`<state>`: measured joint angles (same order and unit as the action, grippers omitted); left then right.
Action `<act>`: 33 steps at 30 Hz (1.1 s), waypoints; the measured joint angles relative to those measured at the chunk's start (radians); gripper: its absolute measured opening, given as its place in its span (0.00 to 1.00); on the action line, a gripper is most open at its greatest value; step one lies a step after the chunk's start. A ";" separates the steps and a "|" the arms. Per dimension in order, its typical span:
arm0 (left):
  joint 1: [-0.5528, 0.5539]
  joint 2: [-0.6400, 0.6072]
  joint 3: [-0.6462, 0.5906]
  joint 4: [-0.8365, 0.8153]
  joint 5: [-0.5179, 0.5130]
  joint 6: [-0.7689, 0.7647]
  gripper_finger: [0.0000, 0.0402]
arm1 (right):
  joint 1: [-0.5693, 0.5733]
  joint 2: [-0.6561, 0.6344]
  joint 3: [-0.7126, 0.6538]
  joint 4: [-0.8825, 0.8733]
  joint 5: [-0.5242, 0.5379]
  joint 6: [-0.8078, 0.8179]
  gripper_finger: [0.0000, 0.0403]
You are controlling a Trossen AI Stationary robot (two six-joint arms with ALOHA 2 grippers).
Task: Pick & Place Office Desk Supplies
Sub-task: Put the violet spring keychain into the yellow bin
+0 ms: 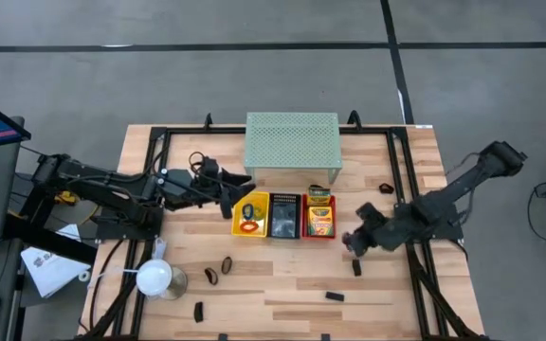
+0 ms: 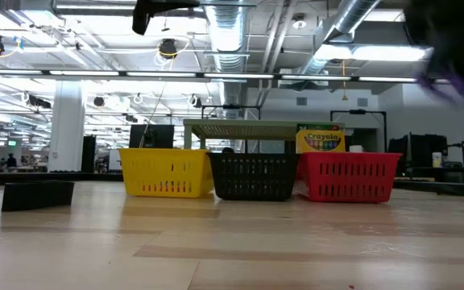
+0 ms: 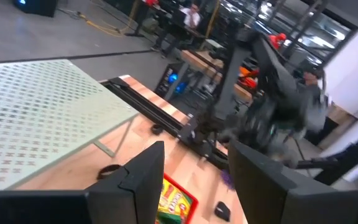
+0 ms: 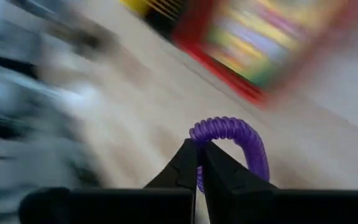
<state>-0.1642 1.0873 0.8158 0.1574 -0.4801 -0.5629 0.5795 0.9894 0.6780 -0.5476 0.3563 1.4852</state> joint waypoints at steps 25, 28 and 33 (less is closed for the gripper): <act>-0.005 0.470 0.017 0.846 0.292 -0.285 0.48 | -0.246 0.072 0.066 1.150 -0.046 -0.512 0.00; -0.005 0.495 0.054 0.853 0.293 -0.277 0.48 | -0.267 0.106 0.066 1.208 -0.046 -0.512 0.00; 0.002 0.501 0.095 0.856 0.295 -0.219 0.47 | -0.304 0.146 0.067 1.256 -0.066 -0.487 0.00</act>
<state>-0.1618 1.5881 0.9106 1.0132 -0.1853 -0.7815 0.2755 1.1349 0.7448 0.7087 0.2899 0.9978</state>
